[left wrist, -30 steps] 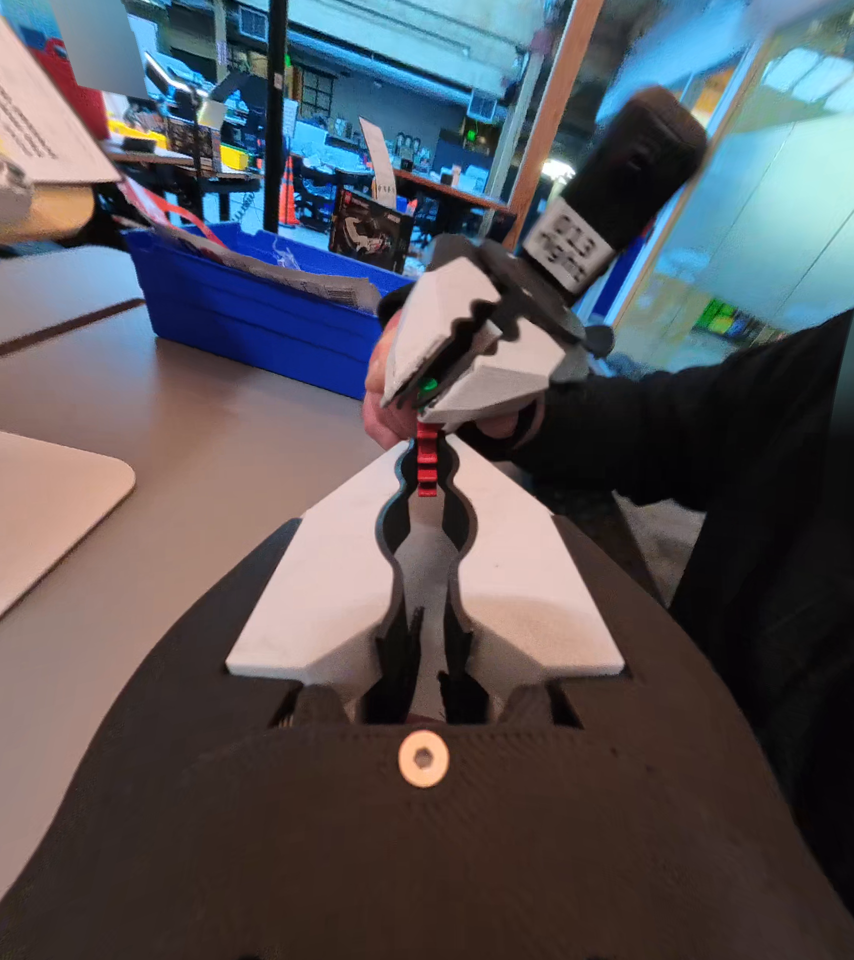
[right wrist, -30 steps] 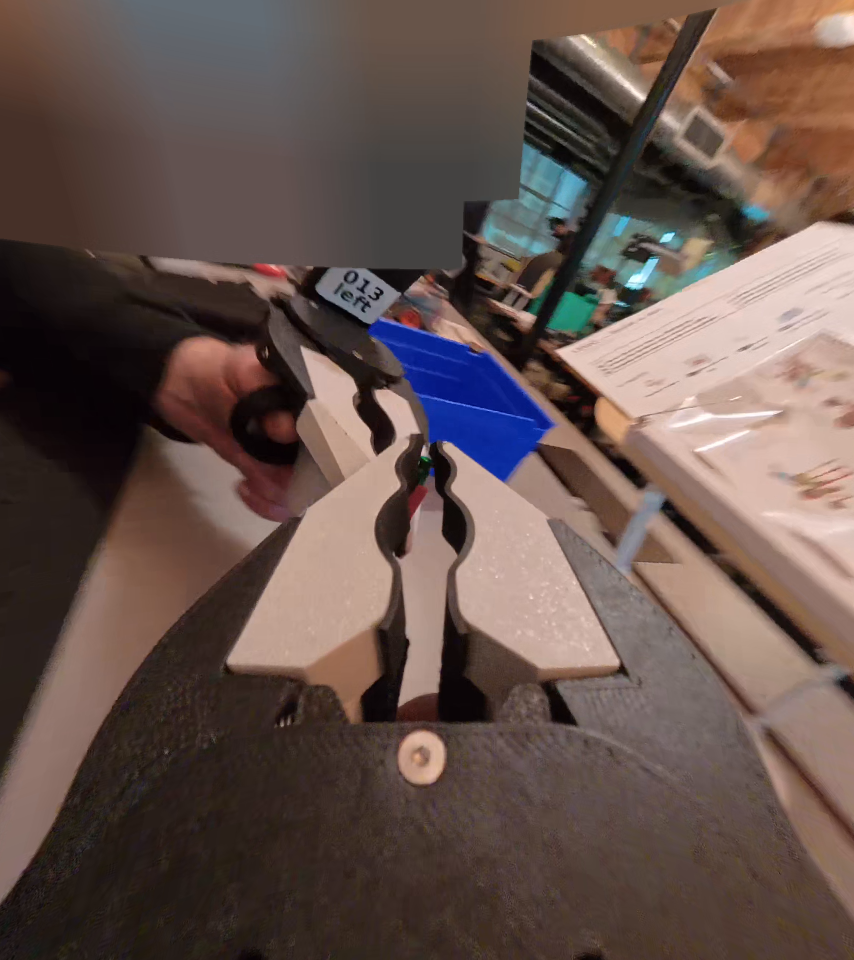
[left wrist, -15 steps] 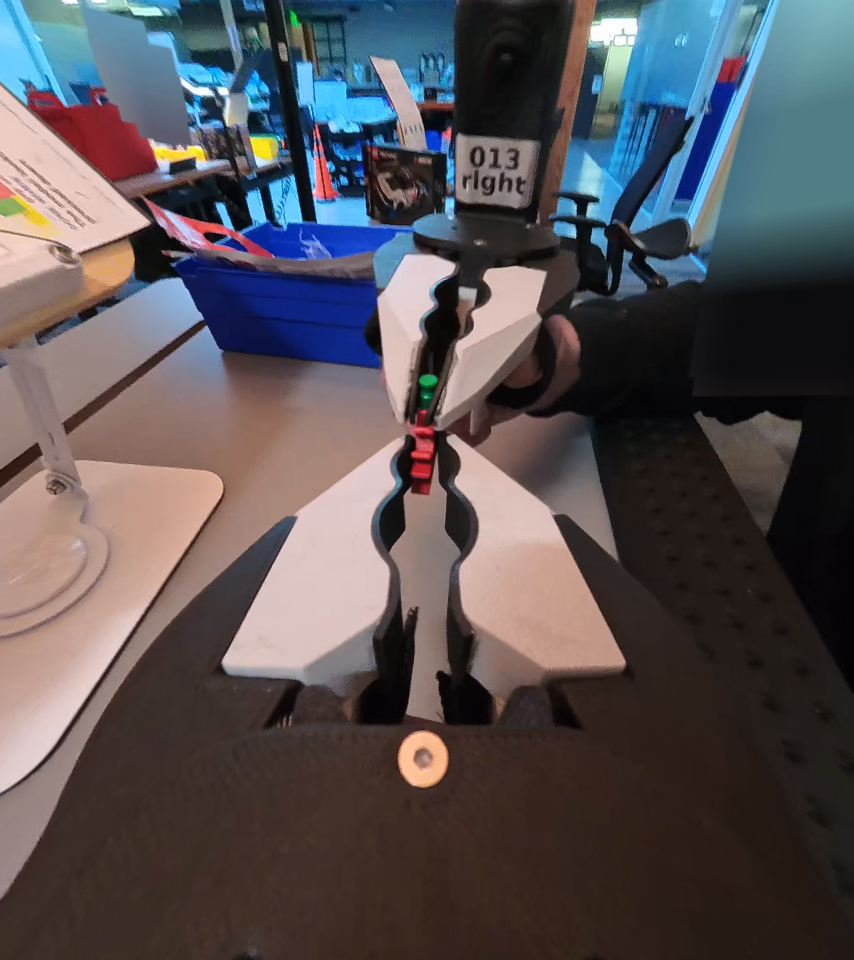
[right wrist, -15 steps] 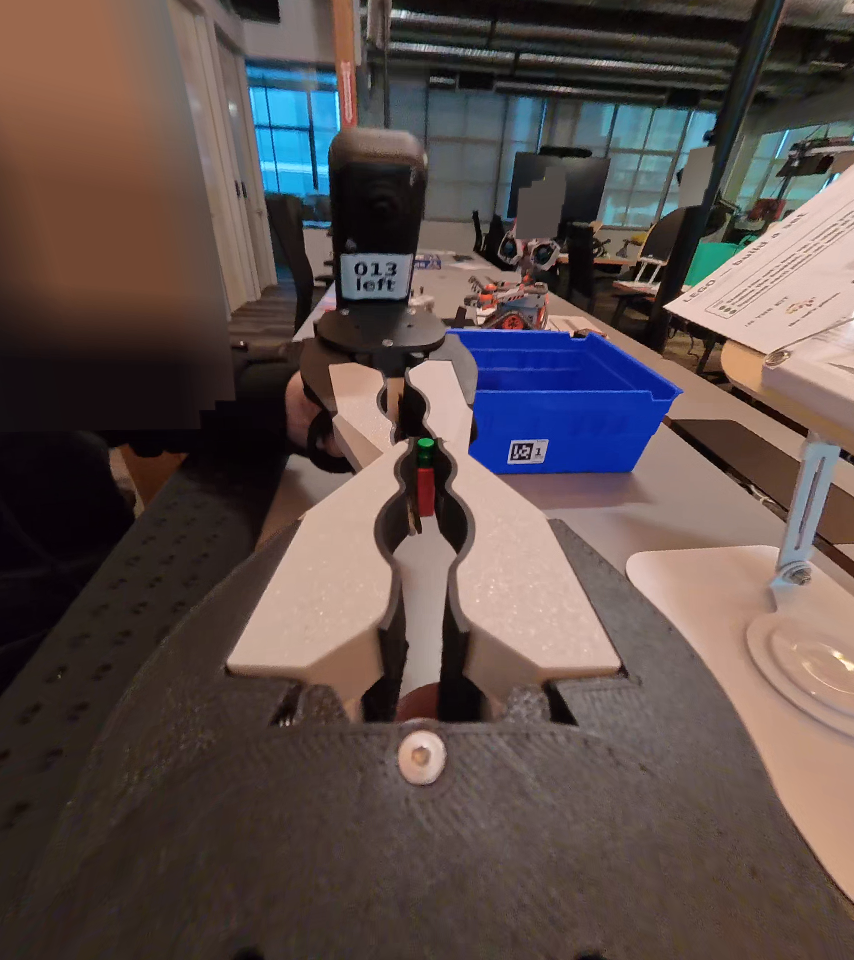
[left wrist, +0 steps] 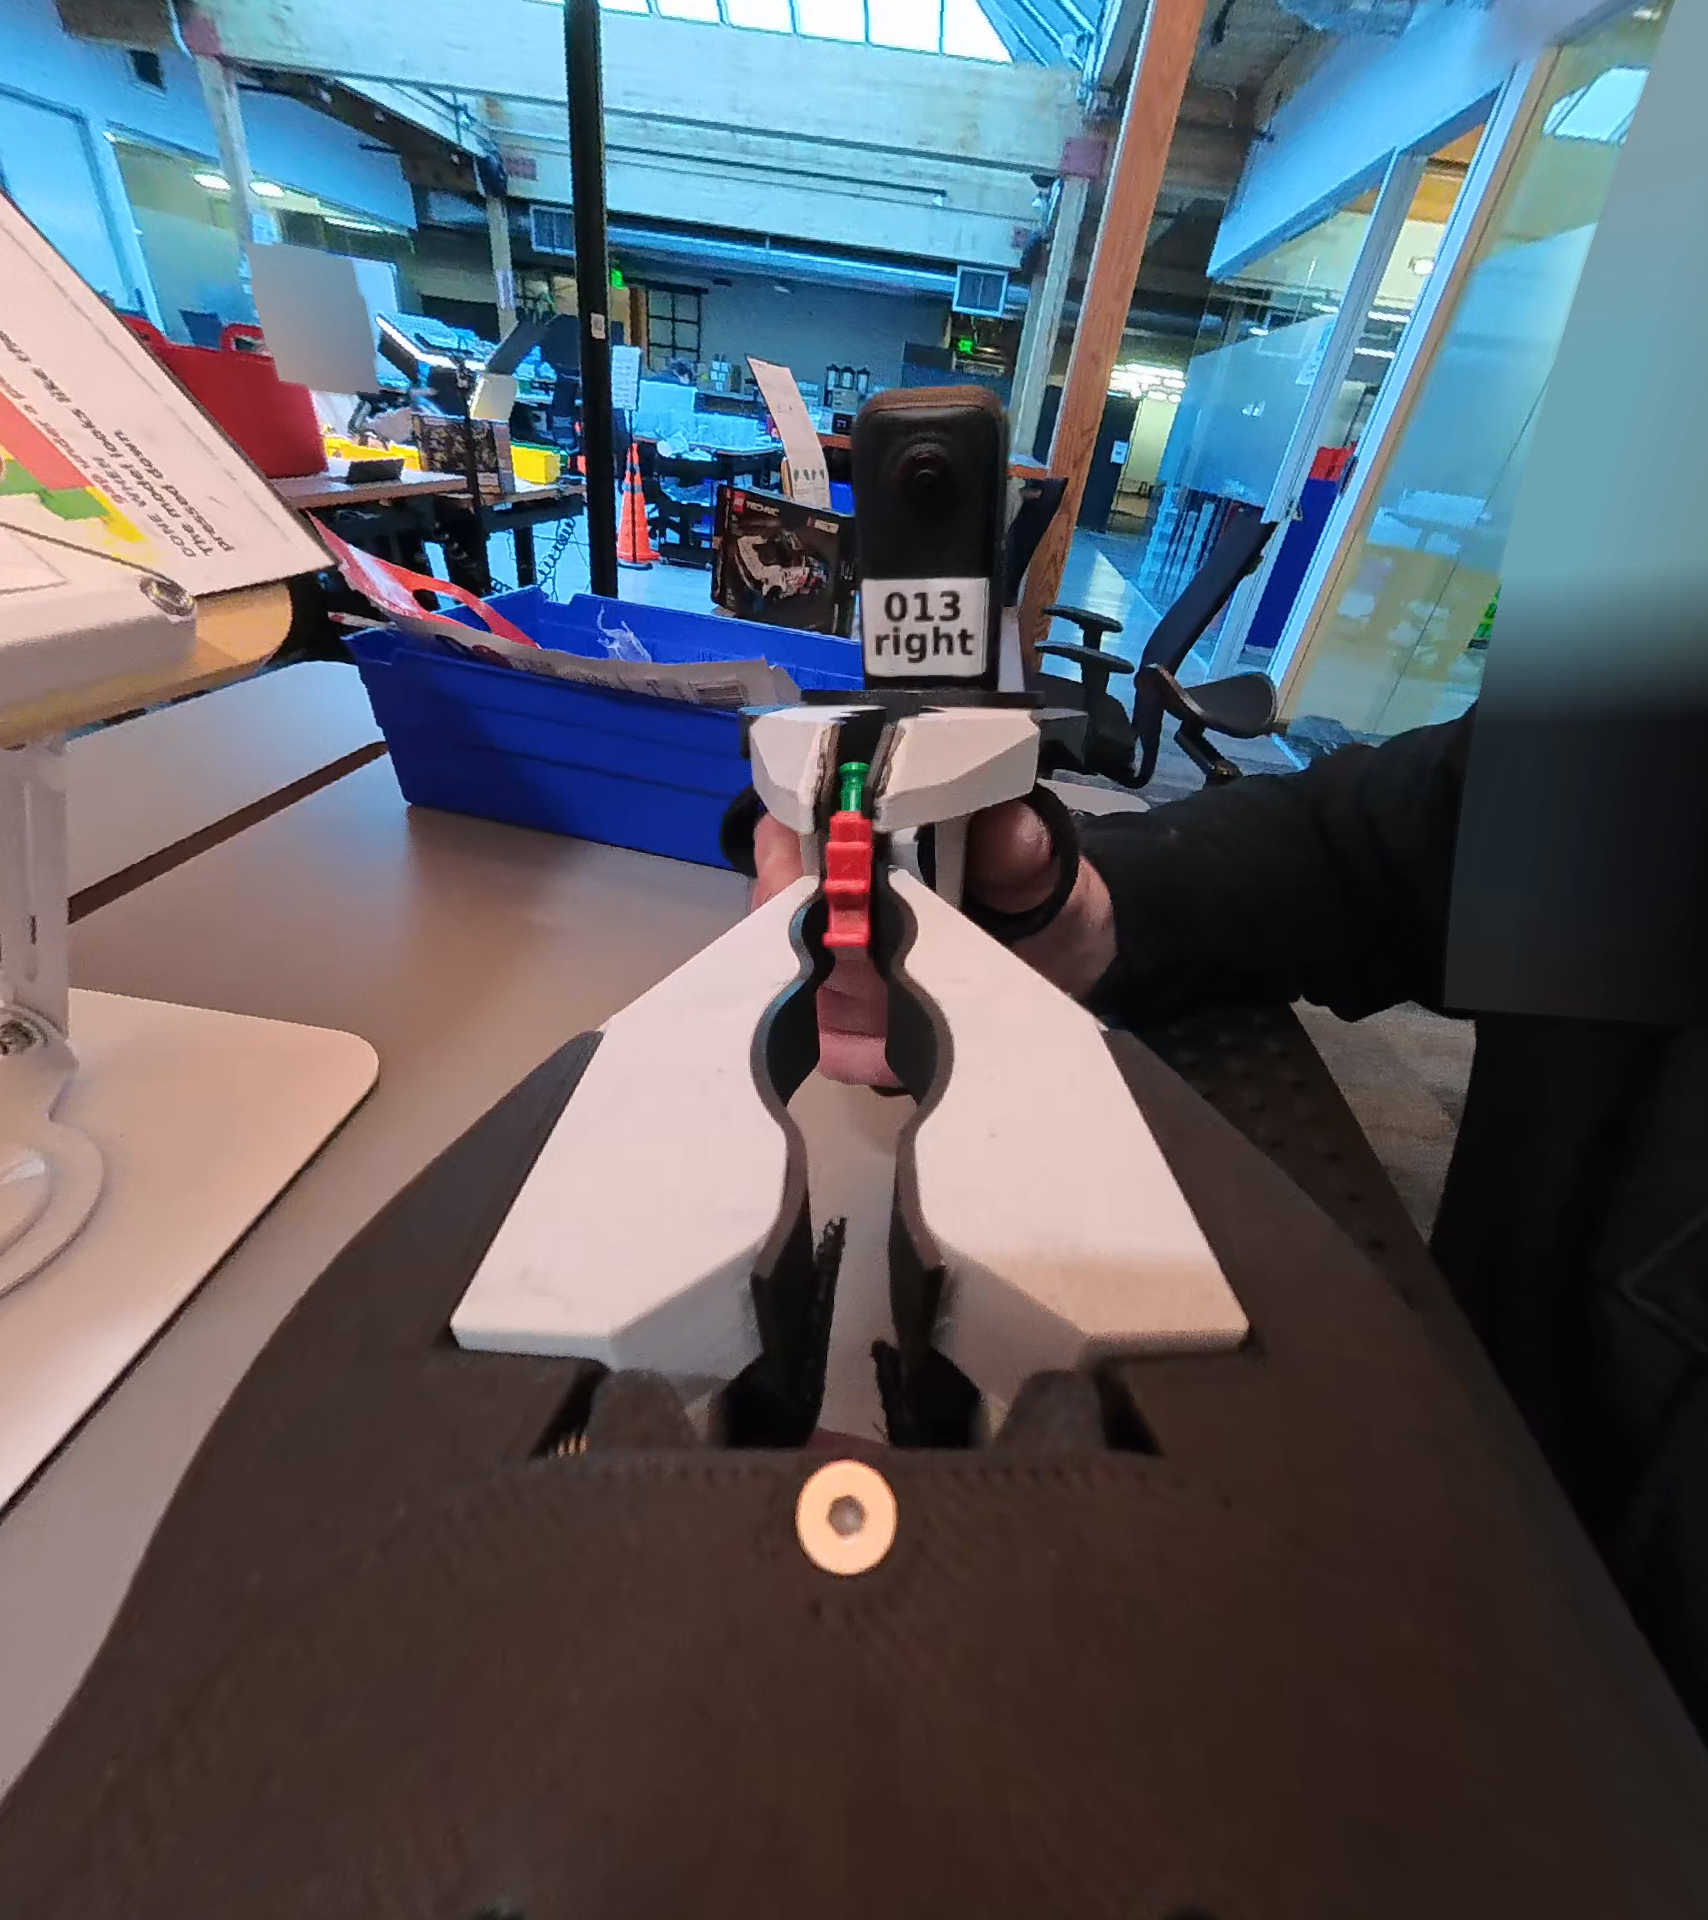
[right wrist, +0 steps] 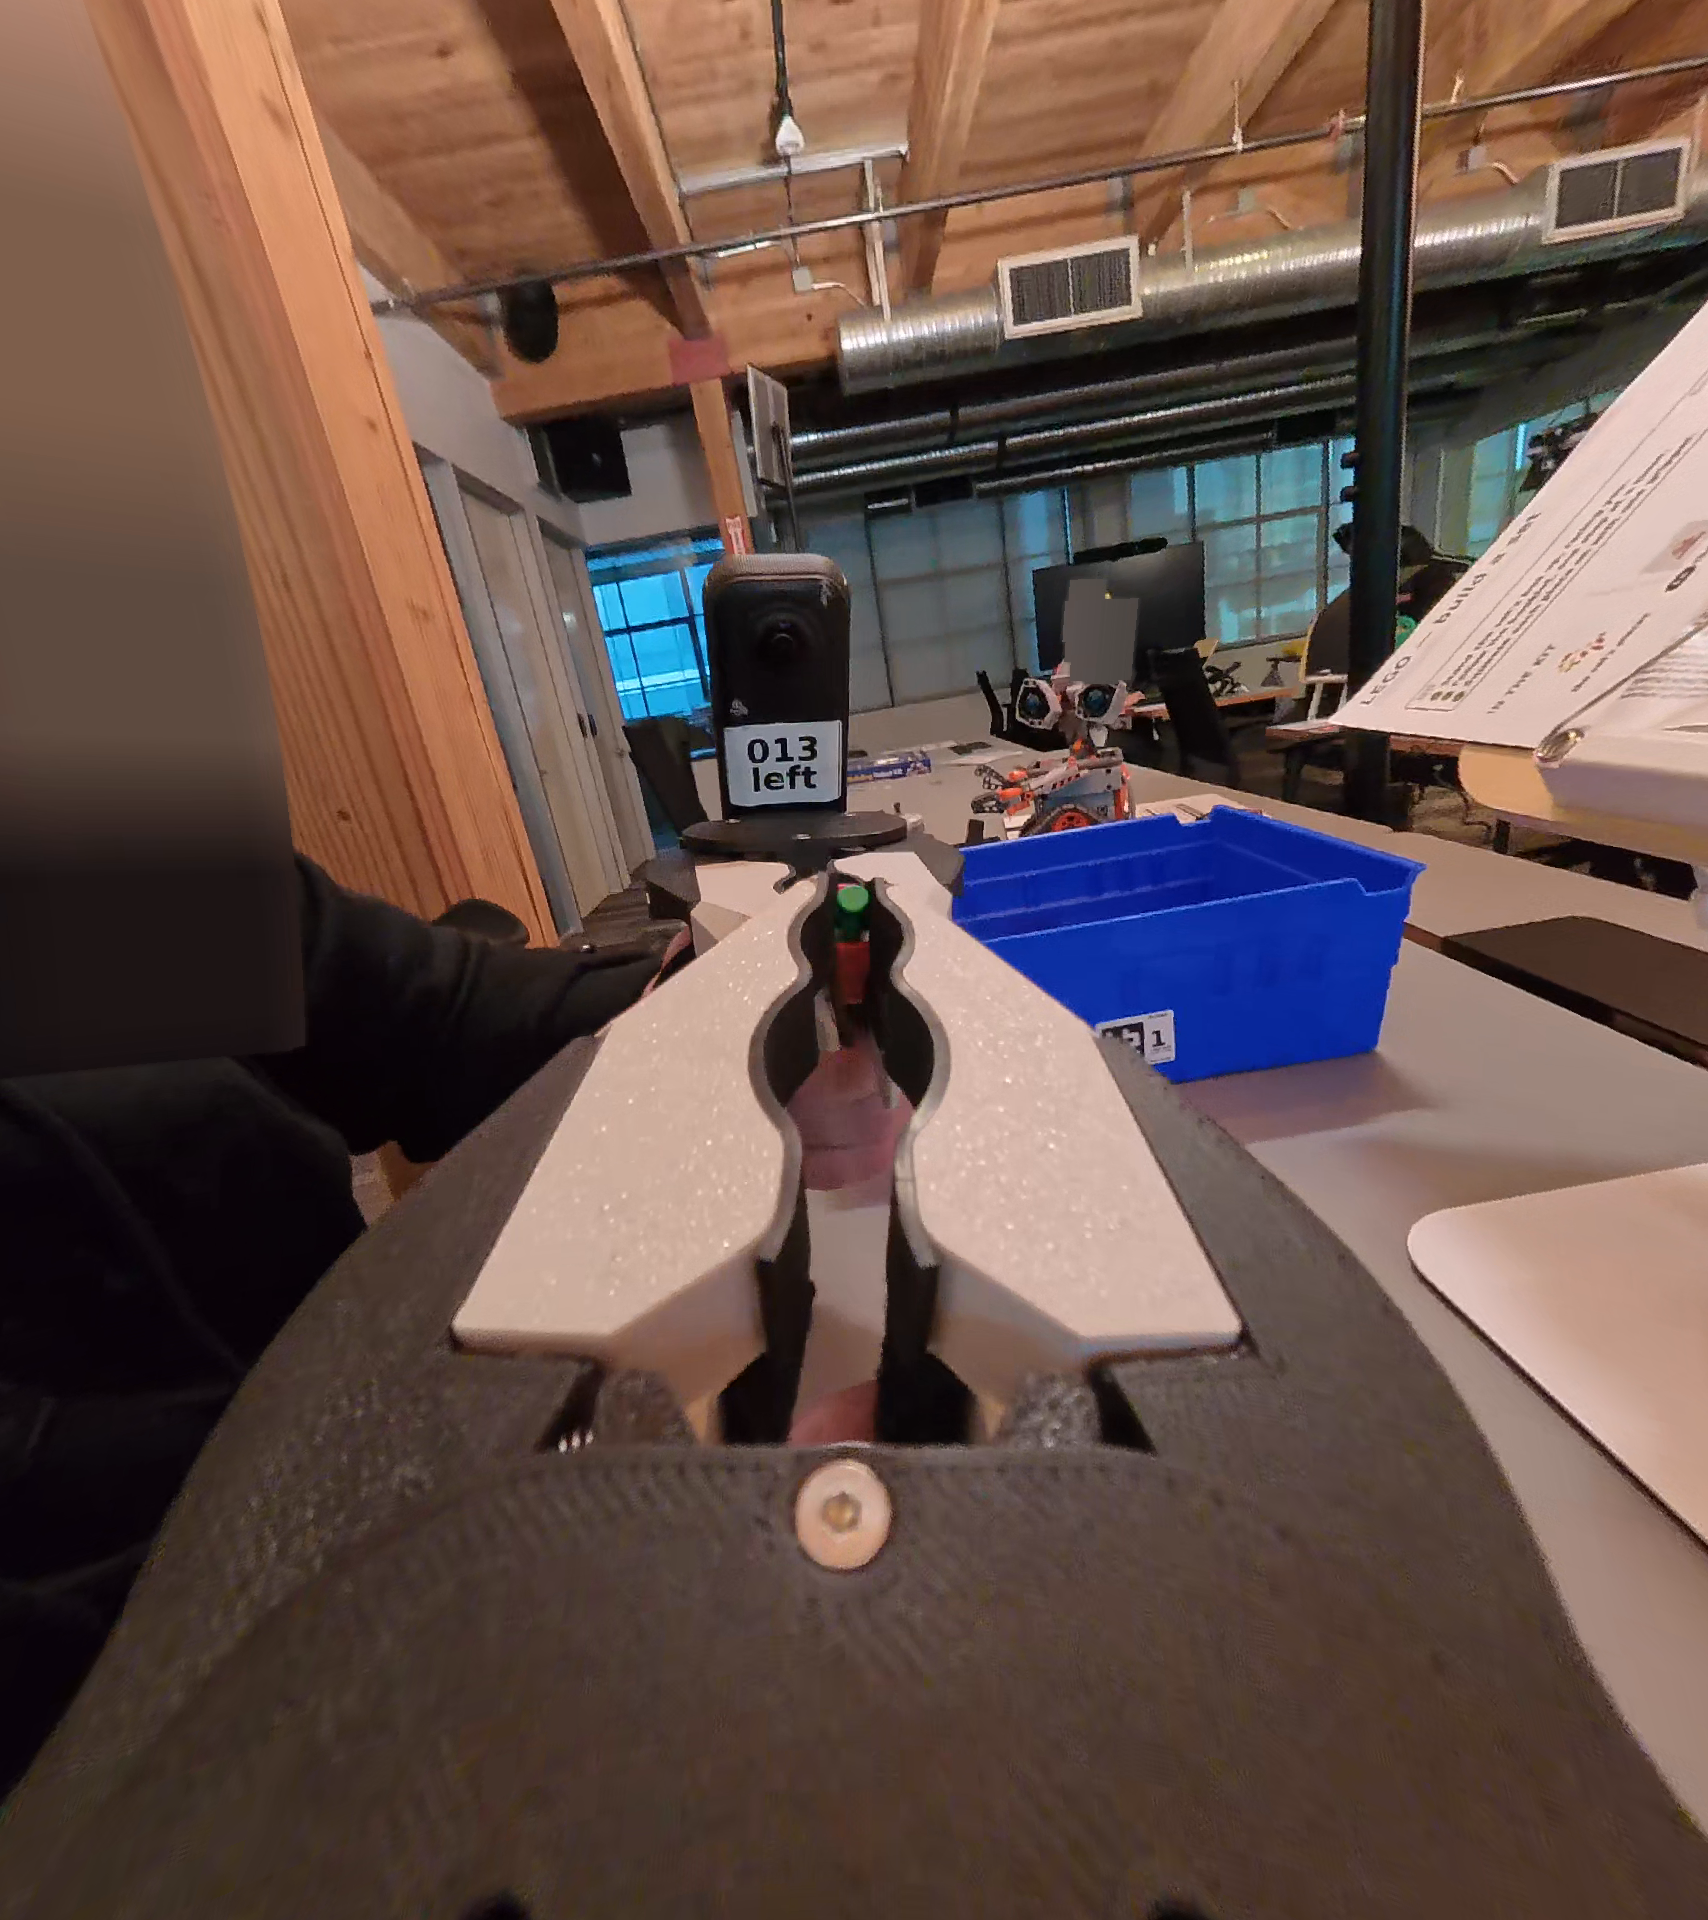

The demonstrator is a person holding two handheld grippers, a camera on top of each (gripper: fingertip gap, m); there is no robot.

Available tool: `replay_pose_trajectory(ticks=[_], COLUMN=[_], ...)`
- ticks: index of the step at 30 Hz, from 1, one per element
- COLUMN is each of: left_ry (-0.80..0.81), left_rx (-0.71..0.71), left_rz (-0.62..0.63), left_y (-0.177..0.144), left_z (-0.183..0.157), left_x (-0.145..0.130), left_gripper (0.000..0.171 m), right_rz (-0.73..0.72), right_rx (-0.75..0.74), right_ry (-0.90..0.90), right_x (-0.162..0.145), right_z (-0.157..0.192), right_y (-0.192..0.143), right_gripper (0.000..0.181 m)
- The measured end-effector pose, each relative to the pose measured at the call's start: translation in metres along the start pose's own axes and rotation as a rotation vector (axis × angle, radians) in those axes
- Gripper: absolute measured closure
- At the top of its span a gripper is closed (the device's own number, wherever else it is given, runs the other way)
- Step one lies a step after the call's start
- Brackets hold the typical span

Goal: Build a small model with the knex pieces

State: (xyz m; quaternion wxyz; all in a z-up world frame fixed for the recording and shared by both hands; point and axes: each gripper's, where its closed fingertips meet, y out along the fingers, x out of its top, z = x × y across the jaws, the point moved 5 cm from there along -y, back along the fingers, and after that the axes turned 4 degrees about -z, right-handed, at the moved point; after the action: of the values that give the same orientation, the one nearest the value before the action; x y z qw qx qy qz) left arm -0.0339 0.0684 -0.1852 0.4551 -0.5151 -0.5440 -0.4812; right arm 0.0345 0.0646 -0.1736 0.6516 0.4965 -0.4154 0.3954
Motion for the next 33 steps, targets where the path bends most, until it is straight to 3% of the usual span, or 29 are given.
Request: replay_pose_trajectory(ticks=[3,5,9,15,21,29,33], left_ry=[-0.025,-0.051,-0.058,-0.046,0.015,-0.009,-0.024], left_rx=[-0.009,-0.006,-0.035,-0.014,0.018,0.011,0.0], left_rz=[0.01,0.0,0.053,0.06,0.016,-0.01,-0.008], left_y=[-0.001,-0.005,-0.003,0.001,0.001,-0.001,-0.003], left_z=[0.0,0.004,0.002,0.002,0.0,0.001,0.001], left_x=[0.0,0.001,-0.004,-0.008,-0.003,0.001,0.002], left_gripper=[0.168,0.169,0.169,0.168,0.165,0.168,0.168], right_rz=[-0.046,-0.069,-0.012,0.073,0.084,0.048,0.072], right_rx=[0.001,-0.006,0.01,0.023,-0.023,0.003,0.02], right_ry=[0.028,0.044,0.048,0.04,-0.068,0.021,0.051], right_x=[0.004,0.011,0.008,-0.006,0.002,0.003,-0.002], right_z=[-0.003,-0.007,-0.009,-0.004,0.0,-0.003,-0.003], right_y=[-0.003,-0.008,-0.008,-0.001,-0.001,-0.003,-0.001], right_gripper=[0.175,0.16,0.156,0.178,0.179,0.179,0.17])
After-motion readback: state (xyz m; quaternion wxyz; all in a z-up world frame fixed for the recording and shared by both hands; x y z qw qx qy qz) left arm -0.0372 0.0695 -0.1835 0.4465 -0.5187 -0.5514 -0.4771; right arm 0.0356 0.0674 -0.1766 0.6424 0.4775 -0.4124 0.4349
